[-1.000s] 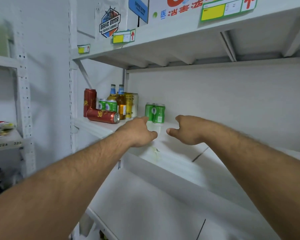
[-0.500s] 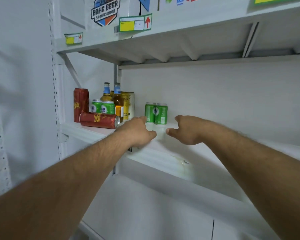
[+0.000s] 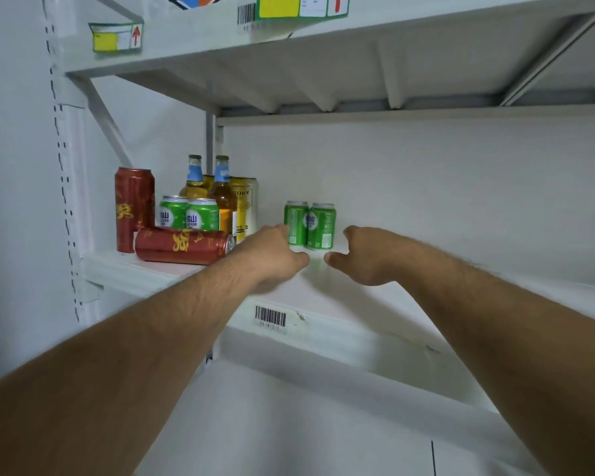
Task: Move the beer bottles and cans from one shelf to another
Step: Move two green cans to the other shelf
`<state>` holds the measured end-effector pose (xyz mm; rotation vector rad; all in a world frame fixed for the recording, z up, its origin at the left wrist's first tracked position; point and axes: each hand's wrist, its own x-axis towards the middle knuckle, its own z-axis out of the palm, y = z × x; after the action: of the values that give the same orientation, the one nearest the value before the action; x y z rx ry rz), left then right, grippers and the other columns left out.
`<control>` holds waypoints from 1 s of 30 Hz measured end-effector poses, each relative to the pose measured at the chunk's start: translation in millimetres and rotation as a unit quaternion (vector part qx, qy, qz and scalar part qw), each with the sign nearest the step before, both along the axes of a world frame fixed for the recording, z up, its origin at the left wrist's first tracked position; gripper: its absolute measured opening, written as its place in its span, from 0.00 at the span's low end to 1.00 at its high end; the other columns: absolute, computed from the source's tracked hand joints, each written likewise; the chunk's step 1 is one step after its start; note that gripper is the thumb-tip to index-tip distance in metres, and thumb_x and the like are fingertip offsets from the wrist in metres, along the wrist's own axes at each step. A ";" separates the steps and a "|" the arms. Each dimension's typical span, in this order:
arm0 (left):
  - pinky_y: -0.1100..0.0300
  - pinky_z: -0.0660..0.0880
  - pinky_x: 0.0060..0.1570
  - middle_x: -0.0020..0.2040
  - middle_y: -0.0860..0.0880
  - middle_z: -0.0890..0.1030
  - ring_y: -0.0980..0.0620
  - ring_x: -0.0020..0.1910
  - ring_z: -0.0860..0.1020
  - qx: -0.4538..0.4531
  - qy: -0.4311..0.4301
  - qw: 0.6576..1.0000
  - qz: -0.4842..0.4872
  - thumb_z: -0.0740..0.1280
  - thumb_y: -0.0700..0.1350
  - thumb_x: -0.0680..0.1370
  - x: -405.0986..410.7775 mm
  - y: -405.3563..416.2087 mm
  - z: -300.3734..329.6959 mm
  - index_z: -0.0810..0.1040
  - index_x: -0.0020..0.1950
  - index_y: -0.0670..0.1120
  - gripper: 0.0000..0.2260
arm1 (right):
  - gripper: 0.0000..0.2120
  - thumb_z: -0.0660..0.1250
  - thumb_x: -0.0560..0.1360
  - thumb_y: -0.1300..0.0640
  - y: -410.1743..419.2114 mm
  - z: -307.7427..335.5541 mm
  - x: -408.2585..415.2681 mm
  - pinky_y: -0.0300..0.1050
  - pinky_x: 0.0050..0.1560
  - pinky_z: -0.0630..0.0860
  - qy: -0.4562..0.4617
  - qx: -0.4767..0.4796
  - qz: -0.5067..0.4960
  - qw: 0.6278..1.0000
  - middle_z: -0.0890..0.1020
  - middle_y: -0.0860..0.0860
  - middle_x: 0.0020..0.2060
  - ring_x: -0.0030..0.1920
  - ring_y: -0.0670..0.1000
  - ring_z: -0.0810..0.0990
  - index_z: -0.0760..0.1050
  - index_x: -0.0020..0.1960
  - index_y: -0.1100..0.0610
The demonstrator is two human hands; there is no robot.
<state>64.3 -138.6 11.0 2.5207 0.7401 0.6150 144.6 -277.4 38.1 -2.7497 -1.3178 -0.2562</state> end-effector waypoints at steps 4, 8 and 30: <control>0.59 0.67 0.54 0.74 0.47 0.73 0.46 0.70 0.74 0.001 0.002 1.000 0.000 0.67 0.54 0.81 18.8 7.1 5.7 0.67 0.78 0.47 0.27 | 0.20 0.53 0.85 0.48 7.4 1.5 18.8 0.42 0.49 0.65 0.001 -0.006 0.004 1.000 0.77 0.57 0.64 0.63 0.58 0.75 0.68 0.70 0.59; 0.59 0.69 0.57 0.75 0.45 0.72 0.45 0.70 0.73 -0.002 -0.004 1.000 0.005 0.68 0.53 0.80 37.0 22.2 16.0 0.66 0.78 0.45 0.29 | 0.18 0.55 0.84 0.46 21.0 5.7 42.2 0.43 0.46 0.66 0.001 0.008 -0.012 1.000 0.77 0.55 0.53 0.50 0.56 0.74 0.71 0.63 0.58; 0.57 0.71 0.44 0.47 0.47 0.77 0.49 0.46 0.75 -0.141 -0.035 0.989 -0.007 0.75 0.44 0.77 170.8 156.3 19.5 0.74 0.66 0.39 0.21 | 0.21 0.63 0.80 0.41 145.8 20.4 157.0 0.42 0.31 0.65 0.063 0.153 -0.111 0.980 0.73 0.51 0.35 0.35 0.50 0.72 0.67 0.45 0.60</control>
<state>235.1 17.7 30.4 2.2327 0.7271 0.5492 301.6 -131.6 58.5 -2.5972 -0.8604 -0.2691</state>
